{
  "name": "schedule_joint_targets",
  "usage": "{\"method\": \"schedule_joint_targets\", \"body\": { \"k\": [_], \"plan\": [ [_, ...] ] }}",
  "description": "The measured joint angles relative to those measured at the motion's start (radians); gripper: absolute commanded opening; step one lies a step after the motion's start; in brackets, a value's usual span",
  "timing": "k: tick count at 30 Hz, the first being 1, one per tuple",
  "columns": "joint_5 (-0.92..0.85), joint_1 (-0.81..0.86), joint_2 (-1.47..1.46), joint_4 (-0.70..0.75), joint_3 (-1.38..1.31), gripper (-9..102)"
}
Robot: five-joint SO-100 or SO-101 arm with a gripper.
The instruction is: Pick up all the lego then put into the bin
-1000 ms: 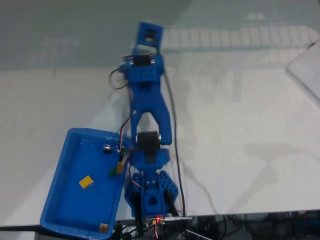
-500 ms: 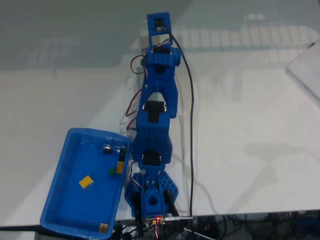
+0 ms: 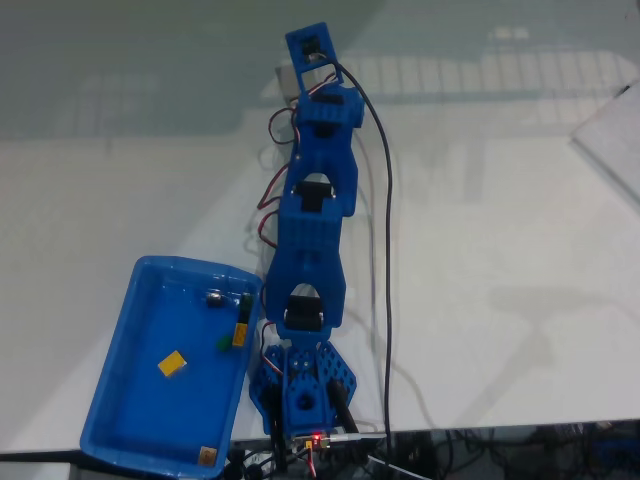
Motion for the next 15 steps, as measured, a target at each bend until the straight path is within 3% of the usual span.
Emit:
{"method": "schedule_joint_targets", "body": {
  "k": [15],
  "plan": [
    [0.003,-0.008,-0.023,0.014,-0.006,24]
  ]
}}
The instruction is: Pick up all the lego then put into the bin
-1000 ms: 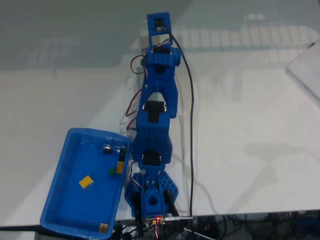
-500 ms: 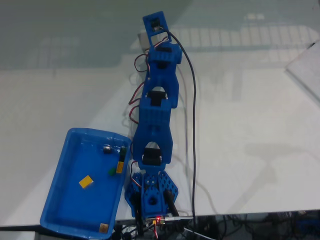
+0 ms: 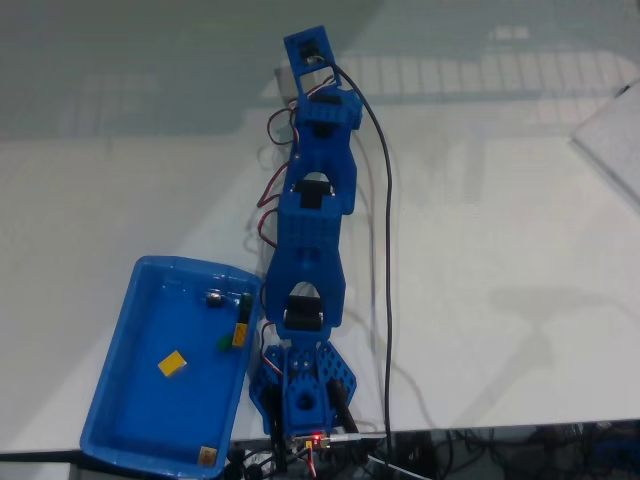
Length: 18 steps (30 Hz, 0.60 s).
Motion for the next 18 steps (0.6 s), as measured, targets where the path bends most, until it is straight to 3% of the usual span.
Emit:
{"method": "schedule_joint_targets", "body": {
  "k": [7,18],
  "plan": [
    [0.009,0.000,-0.018,0.000,-0.003,21],
    [0.029,-0.015,-0.044,-0.009,-0.005,2]
  ]
}}
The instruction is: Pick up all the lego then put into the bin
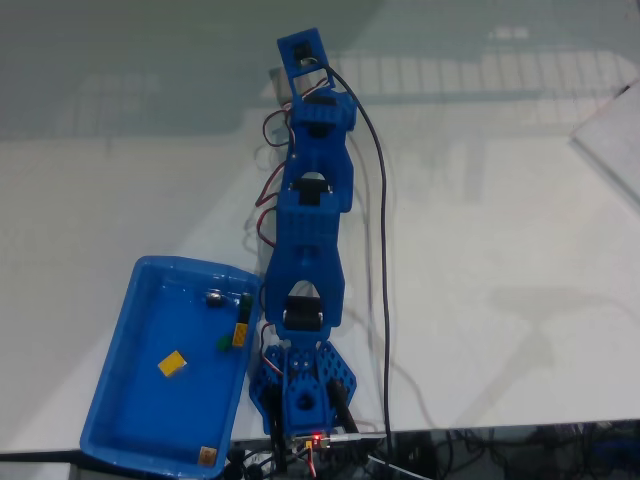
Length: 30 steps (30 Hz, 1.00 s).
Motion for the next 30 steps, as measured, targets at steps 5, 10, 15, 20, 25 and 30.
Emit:
{"method": "schedule_joint_targets", "body": {
  "k": [5,10,15,20,25,30],
  "plan": [
    [0.017,0.002,-0.005,0.005,0.000,0],
    [0.034,0.002,-0.005,0.005,0.000,0],
    [0.120,-0.023,0.034,0.020,0.005,0],
    [0.345,-0.115,0.264,0.018,0.052,0],
    [0.575,-0.252,0.630,0.074,0.160,0],
    [0.699,-0.426,0.992,0.325,0.229,0]
  ]
}}
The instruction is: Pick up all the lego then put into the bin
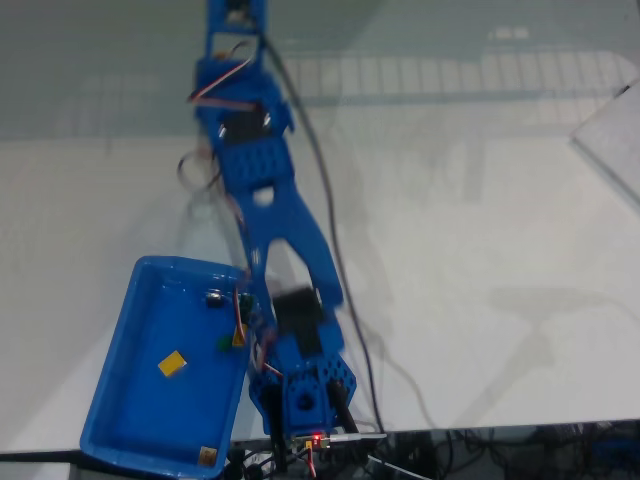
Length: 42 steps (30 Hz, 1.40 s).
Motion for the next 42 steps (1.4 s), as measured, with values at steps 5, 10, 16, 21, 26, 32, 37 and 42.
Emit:
{"method": "schedule_joint_targets", "body": {
  "k": [5,10,16,21,26,32,37,42],
  "plan": [
    [0.055,-0.247,0.296,0.345,0.023,0],
    [0.104,-0.595,0.505,0.726,0.023,0],
    [0.179,-1.008,0.632,0.879,0.118,0],
    [0.192,-1.164,0.653,0.884,0.279,0],
    [0.253,-1.229,0.673,0.884,0.302,1],
    [0.255,-1.229,0.655,0.884,0.302,25],
    [0.245,-1.229,0.661,0.884,0.302,33],
    [0.236,-1.212,0.661,0.882,0.302,33]
  ]
}}
